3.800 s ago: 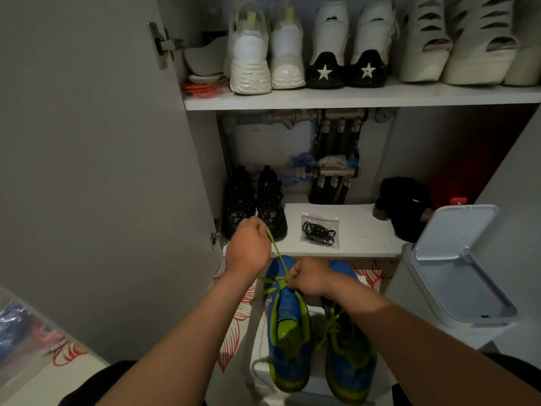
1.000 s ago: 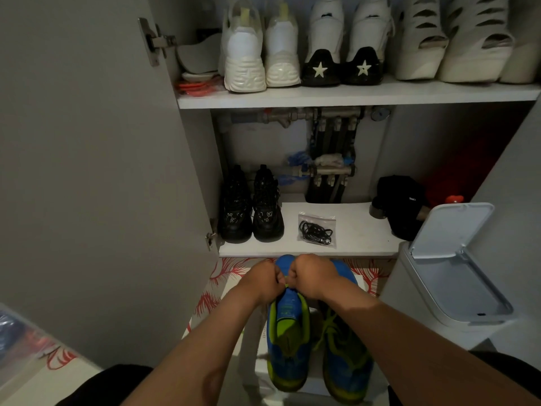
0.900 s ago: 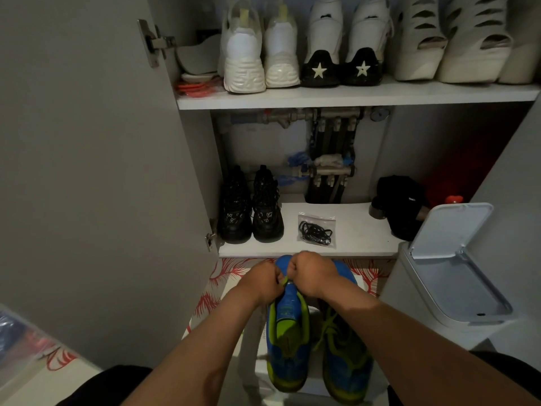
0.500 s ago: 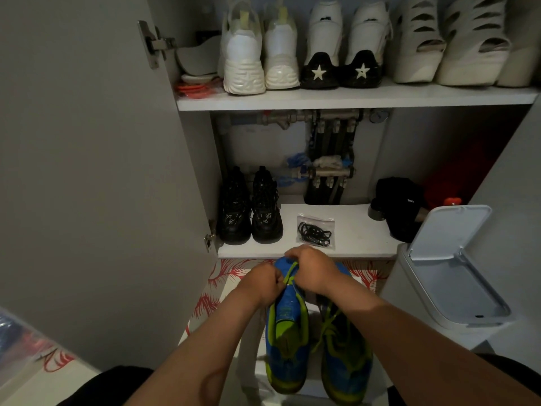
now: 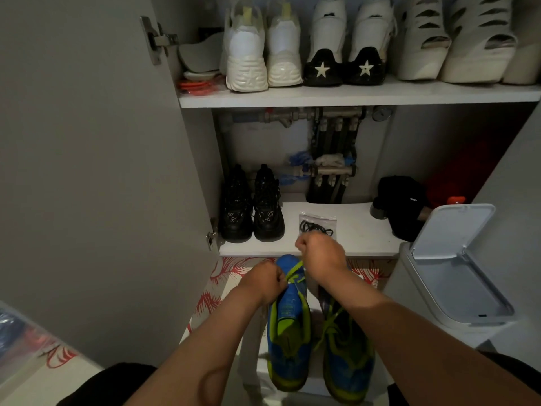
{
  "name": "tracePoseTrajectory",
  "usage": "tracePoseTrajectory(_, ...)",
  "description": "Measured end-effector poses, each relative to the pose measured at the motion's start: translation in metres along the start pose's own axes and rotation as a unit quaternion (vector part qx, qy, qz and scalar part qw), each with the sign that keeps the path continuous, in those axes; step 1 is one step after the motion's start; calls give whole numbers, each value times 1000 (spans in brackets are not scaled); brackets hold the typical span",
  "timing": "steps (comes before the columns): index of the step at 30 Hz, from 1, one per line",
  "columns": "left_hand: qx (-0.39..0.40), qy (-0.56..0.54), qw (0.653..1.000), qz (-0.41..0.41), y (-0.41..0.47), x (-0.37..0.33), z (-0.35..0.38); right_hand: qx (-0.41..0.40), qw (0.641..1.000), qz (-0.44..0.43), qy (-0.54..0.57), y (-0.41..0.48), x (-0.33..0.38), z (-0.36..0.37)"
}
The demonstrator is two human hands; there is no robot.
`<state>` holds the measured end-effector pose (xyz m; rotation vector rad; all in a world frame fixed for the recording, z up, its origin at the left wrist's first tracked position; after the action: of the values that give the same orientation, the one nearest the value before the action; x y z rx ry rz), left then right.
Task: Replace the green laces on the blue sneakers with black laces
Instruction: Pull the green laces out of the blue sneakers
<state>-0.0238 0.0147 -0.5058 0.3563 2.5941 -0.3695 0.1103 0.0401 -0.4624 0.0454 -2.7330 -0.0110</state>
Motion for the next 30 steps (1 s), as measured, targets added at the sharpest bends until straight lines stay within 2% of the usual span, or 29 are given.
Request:
tracePoseTrajectory(3, 2, 18, 1000, 5, 0, -2, 1, -35, 997, 13, 62, 5, -9, -7)
tracePoseTrajectory(7, 5, 27, 1000, 3, 0, -4, 0, 22, 996, -46, 78, -2, 2, 9)
tracePoseTrajectory(10, -2, 24, 1000, -4, 1, -2, 0, 102, 992, -74, 28, -10, 9, 26)
tracePoseTrajectory(16, -10, -28, 999, -14, 2, 6, 2, 142, 987, -52, -55, -11, 6, 28)
tracePoseTrajectory(19, -10, -38, 999, -17, 4, 10, 3, 127, 986, -63, -82, -8, 6, 23)
tracePoseTrajectory(21, -3, -44, 999, -22, 5, 11, 4, 64, 991, -56, -101, -3, 4, 9)
tracePoseTrajectory(24, 0, -42, 999, -29, 6, 11, 4, -12, 999, -18, -48, 3, -7, -9)
tracePoseTrajectory(26, -2, -31, 999, -29, 6, 10, 4, -1, 999, -21, -38, 3, -9, -8)
tracePoseTrajectory(30, -9, -33, 999, -24, 8, 8, 4, 82, 993, -71, -44, -4, 0, 10)
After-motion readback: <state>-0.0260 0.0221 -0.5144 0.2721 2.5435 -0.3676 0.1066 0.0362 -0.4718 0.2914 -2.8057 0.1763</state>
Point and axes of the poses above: each hand's wrist, its own y-axis towards the middle knuckle, its own z-axis out of the palm, x = y × z, the point moved 7 cm from there along y, towards the middle knuckle, and after that the axes turned 1 degree about -y, right-handed, at the moved point
